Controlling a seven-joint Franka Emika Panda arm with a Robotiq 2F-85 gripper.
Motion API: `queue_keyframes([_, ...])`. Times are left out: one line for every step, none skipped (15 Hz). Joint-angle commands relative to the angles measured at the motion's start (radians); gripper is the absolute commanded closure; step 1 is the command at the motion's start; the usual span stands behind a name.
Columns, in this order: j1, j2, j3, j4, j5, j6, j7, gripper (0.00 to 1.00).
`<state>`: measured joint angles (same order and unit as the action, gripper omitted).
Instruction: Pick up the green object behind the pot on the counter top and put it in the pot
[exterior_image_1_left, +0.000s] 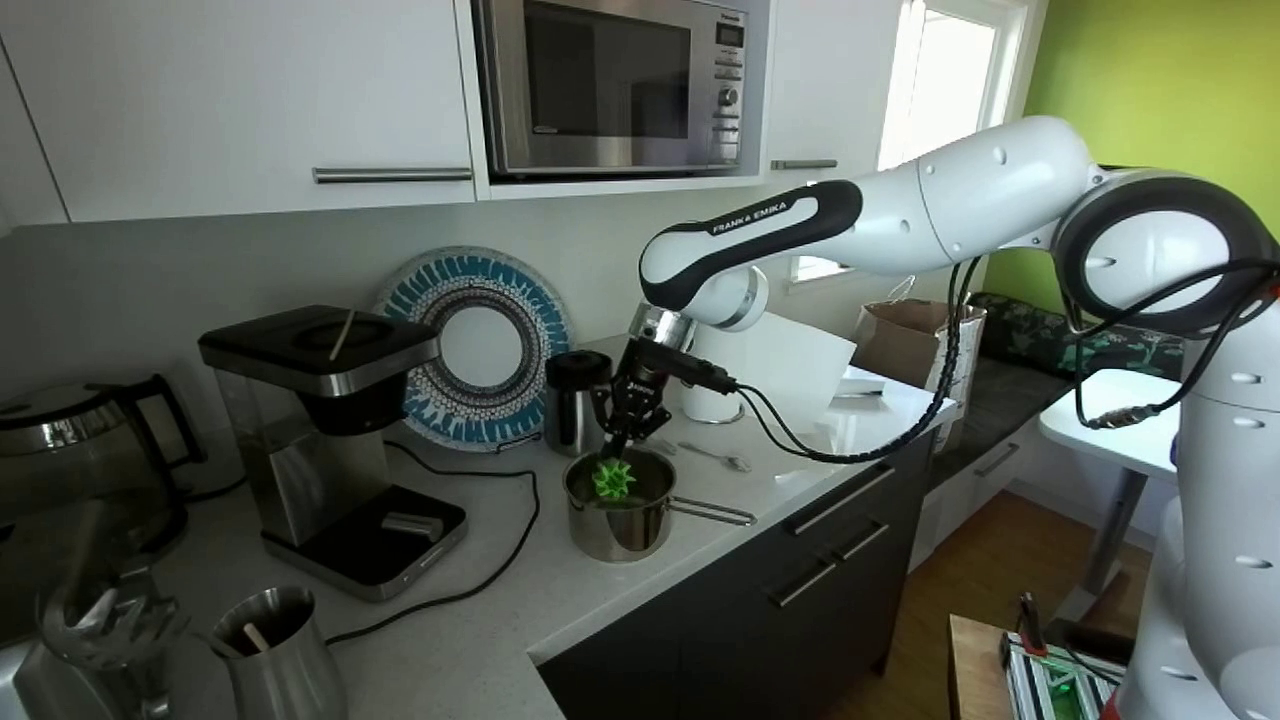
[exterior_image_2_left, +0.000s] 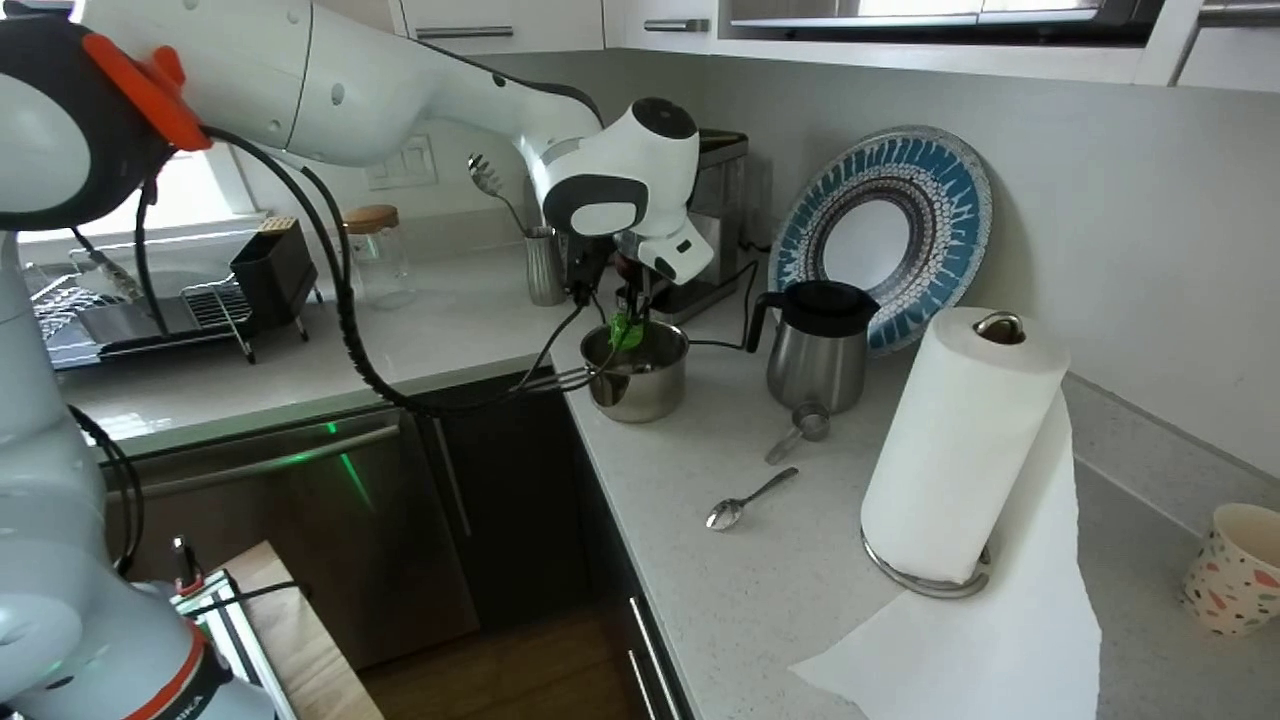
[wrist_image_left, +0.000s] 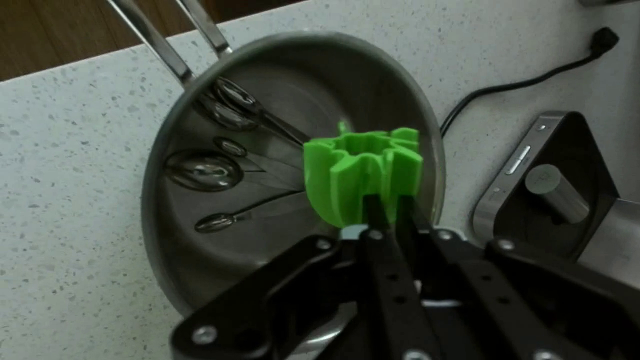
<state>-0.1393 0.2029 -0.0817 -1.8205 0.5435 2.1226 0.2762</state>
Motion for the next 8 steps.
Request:
queue_keyframes([0.002,-0.015,-0.010,-0.025,-0.007,0.021,0.015,0.55])
queue_keyframes([-0.005,-0.025,-0.015,-0.028,0.006,0.036,0.009,0.46])
queue_keyframes([-0.003,-0.037,-0.023,-0.042,-0.004,0.095,0.025,0.39])
queue_keyframes([0.001,-0.048,-0.037,-0.059,-0.040,0.172,0.053,0.32])
queue_keyframes([0.001,-0.054,-0.049,-0.069,-0.078,0.217,0.074,0.24])
queue_keyframes([0.004,-0.059,-0.060,-0.083,-0.133,0.255,0.078,0.17])
queue_keyframes([0.002,-0.066,-0.062,-0.096,-0.167,0.253,0.054,0.08])
queue_keyframes([-0.009,-0.026,-0.049,-0.032,-0.107,0.215,0.046,0.26])
